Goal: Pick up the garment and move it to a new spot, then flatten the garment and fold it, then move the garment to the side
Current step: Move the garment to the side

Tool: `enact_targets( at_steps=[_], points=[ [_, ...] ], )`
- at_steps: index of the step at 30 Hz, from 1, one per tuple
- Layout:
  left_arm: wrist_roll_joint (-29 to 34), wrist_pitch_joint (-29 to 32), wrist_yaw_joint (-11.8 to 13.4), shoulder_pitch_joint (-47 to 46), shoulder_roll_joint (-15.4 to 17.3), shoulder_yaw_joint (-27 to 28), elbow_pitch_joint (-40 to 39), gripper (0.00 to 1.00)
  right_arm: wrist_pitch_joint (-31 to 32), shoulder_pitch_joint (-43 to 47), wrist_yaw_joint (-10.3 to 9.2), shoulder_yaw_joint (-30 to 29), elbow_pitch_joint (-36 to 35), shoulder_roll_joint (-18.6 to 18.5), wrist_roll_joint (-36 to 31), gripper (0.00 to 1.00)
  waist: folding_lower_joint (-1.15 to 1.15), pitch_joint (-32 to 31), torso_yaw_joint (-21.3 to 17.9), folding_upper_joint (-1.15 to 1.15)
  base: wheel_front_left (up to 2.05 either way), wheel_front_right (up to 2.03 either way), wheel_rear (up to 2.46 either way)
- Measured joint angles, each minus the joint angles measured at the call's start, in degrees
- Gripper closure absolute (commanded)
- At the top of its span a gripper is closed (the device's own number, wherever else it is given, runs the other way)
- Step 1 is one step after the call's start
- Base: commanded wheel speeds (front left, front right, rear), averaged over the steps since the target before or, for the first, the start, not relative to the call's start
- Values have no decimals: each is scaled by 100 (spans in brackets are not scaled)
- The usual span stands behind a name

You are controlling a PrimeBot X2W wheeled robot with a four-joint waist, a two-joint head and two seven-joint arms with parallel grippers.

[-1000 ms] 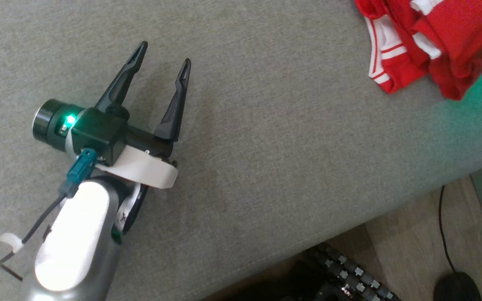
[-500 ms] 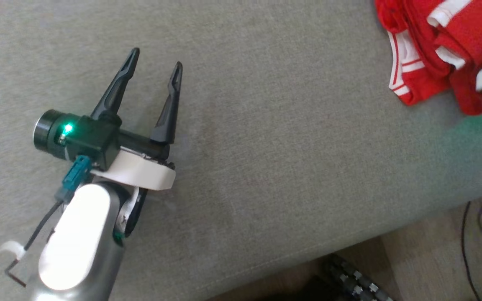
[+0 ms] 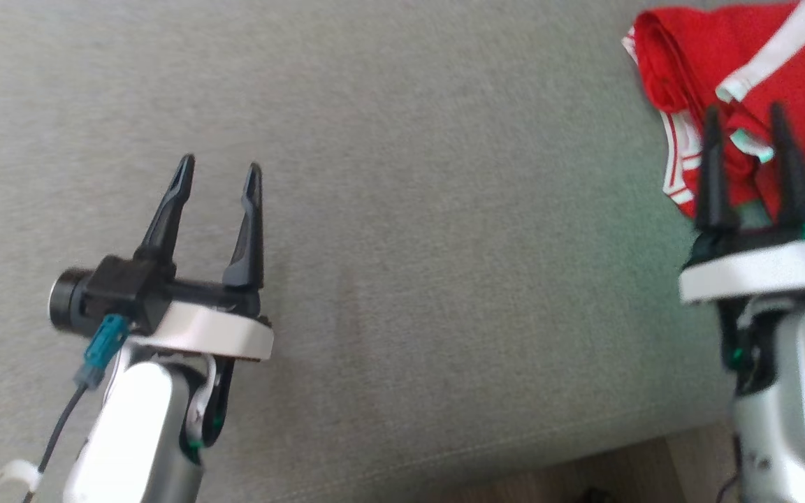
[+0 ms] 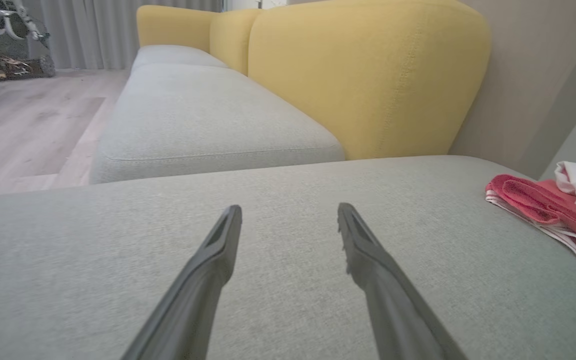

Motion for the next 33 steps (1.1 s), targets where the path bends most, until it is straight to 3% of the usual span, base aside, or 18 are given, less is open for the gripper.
enact_targets(
  at_steps=[6, 17, 33],
  points=[
    [-86, -11, 145, 360, -4, 181, 9, 0, 435, 672, 0, 386, -700, 135, -140, 0, 0, -413, 358, 0, 0, 0, 0],
    [-91, -56, 280, 1113, 99, 314, -3, 0, 755, 1301, 0, 591, -882, 200, -189, 0, 0, -1176, 898, 0, 0, 0, 0],
    [-124, 94, 441, 1928, 234, 277, -125, 0, 1051, 2144, 0, 622, -939, 234, -291, 0, -1, -2001, 1046, 0, 0, 0, 0]
  ],
)
